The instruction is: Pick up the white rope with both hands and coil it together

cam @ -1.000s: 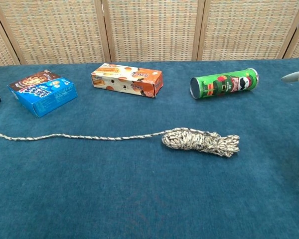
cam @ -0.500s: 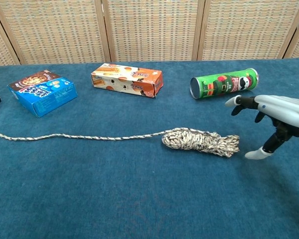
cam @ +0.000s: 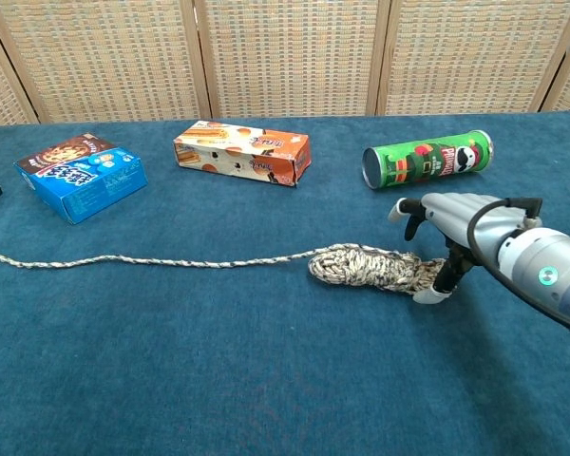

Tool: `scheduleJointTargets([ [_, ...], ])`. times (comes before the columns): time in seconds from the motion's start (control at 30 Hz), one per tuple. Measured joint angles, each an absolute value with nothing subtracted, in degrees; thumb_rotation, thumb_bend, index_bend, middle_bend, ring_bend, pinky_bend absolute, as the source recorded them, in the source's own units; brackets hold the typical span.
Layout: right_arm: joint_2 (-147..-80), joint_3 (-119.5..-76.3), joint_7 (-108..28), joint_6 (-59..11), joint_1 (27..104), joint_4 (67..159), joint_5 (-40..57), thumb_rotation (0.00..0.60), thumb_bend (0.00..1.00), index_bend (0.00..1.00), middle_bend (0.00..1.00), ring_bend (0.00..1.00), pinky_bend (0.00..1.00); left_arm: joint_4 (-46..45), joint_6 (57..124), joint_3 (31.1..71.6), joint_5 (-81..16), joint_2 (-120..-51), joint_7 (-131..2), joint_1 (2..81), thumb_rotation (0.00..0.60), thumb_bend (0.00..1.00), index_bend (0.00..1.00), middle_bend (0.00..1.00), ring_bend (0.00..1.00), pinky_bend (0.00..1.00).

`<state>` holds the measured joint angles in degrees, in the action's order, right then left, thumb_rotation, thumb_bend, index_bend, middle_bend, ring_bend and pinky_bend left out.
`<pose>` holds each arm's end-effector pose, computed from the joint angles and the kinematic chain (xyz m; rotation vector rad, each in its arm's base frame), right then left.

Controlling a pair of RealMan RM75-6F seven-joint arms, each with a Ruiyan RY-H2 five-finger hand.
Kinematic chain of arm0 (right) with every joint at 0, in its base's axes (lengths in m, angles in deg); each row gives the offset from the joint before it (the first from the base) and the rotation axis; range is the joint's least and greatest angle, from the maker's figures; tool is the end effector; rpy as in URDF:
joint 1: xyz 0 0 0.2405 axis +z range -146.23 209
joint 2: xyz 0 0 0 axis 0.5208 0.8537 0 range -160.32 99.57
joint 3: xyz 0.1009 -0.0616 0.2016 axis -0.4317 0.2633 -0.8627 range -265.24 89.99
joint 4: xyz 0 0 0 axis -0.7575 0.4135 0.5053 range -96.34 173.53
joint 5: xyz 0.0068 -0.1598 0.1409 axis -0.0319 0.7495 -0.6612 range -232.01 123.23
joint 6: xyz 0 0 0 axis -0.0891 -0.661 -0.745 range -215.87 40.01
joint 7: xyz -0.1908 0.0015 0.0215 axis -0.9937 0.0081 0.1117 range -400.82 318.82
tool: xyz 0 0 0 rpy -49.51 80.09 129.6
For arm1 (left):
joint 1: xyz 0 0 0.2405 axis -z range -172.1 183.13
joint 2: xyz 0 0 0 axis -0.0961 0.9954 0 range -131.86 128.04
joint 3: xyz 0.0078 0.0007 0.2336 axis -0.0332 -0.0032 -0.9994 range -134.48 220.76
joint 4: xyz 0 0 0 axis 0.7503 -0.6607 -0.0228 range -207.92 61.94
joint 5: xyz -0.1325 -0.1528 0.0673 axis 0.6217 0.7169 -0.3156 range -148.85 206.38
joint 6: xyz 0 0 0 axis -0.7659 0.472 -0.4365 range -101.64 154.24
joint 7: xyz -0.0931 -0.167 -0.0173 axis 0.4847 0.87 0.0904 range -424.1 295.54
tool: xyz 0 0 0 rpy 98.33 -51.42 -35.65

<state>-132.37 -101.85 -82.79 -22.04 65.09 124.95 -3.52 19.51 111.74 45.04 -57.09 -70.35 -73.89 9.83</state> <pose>-0.1414 -0.3367 -0.0715 1.6379 -1.0629 0.7422 -0.2868 0.2205 0.1211 -1.4190 -0.8508 -0.8241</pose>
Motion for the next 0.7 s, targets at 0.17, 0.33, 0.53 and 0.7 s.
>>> scheduleJointTargets([
  [0.17, -134.6, -102.8, -83.1, -19.8, 65.8, 122.7, -4.6, 0.6, 0.07, 0.31, 0.43, 0.33, 0.51, 19.4, 111.6, 45.1, -56.9, -70.3, -73.7, 10.0, 0.6, 0.0, 0.0, 0.0, 0.0, 0.0],
  [0.33, -135.4, -102.8, -84.8, -19.3, 66.6, 121.2, -5.6, 0.6, 0.13, 0.4, 0.52, 0.4, 0.6, 19.2, 111.6, 45.1, -56.9, -70.4, -73.7, 9.9, 0.6, 0.0, 0.0, 0.0, 0.0, 0.0],
  [0.53, -135.6, -102.2, -86.6, -19.6, 67.7, 119.9, -6.5, 0.6, 0.24, 0.55, 0.64, 0.5, 0.65, 19.0, 111.3, 45.0, -56.7, -70.5, -73.8, 10.0, 0.6, 0.0, 0.0, 0.0, 0.0, 0.0],
  [0.7, -135.2, -101.6, -85.7, -19.7, 68.1, 119.4, -4.3, 0.6, 0.38, 0.63, 0.7, 0.53, 0.66, 18.8, 111.2, 45.0, -56.6, -70.6, -73.9, 10.1, 0.6, 0.0, 0.0, 0.0, 0.0, 0.0],
])
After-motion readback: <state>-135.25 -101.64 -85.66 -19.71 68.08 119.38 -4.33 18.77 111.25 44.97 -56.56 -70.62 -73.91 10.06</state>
